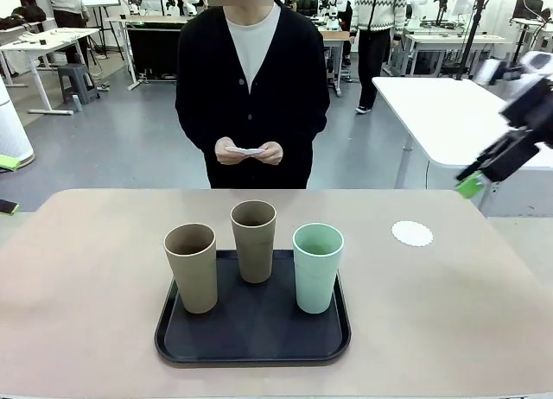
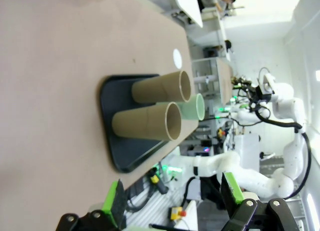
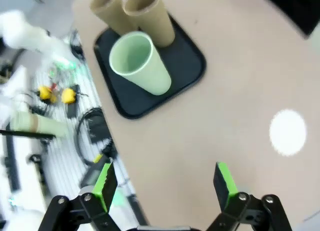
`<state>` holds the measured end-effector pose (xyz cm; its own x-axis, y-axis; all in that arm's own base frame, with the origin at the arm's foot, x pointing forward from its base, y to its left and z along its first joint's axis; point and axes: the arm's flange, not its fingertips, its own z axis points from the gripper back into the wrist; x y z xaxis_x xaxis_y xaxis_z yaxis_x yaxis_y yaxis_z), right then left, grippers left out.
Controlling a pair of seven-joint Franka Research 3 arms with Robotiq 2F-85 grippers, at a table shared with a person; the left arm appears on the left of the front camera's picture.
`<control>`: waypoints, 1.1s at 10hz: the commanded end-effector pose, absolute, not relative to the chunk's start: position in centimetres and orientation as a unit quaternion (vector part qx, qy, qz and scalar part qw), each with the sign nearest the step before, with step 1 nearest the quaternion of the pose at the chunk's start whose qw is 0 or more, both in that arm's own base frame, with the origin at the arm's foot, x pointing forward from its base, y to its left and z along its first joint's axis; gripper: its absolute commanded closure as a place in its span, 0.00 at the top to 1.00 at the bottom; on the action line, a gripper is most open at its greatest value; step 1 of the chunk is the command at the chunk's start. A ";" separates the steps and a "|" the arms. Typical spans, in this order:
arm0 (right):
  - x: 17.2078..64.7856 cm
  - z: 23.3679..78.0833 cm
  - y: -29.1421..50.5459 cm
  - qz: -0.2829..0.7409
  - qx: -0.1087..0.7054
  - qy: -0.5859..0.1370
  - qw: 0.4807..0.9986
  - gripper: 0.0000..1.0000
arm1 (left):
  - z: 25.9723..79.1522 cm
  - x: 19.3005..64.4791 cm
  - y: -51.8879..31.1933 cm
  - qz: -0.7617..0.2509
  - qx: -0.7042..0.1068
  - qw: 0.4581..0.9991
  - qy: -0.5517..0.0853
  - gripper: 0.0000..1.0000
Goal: Place coasters on the table and set cups on them.
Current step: Pick up one Reusable plastic cup and place it on a coaster set by the human.
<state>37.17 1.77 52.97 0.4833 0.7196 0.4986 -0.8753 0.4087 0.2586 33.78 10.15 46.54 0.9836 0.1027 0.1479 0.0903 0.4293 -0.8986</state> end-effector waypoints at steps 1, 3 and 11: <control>38.4 49.8 5.1 0.571 0.225 -0.214 0.760 1.00 | 46.7 33.8 10.2 0.001 -0.537 0.839 -0.093 1.00; 37.8 47.7 8.0 0.607 0.274 -0.216 0.714 1.00 | 46.7 33.8 10.2 0.001 -0.537 0.839 -0.093 1.00; 37.1 46.6 9.1 0.622 0.252 -0.236 0.702 1.00 | 46.7 33.8 10.2 0.001 -0.537 0.839 -0.093 1.00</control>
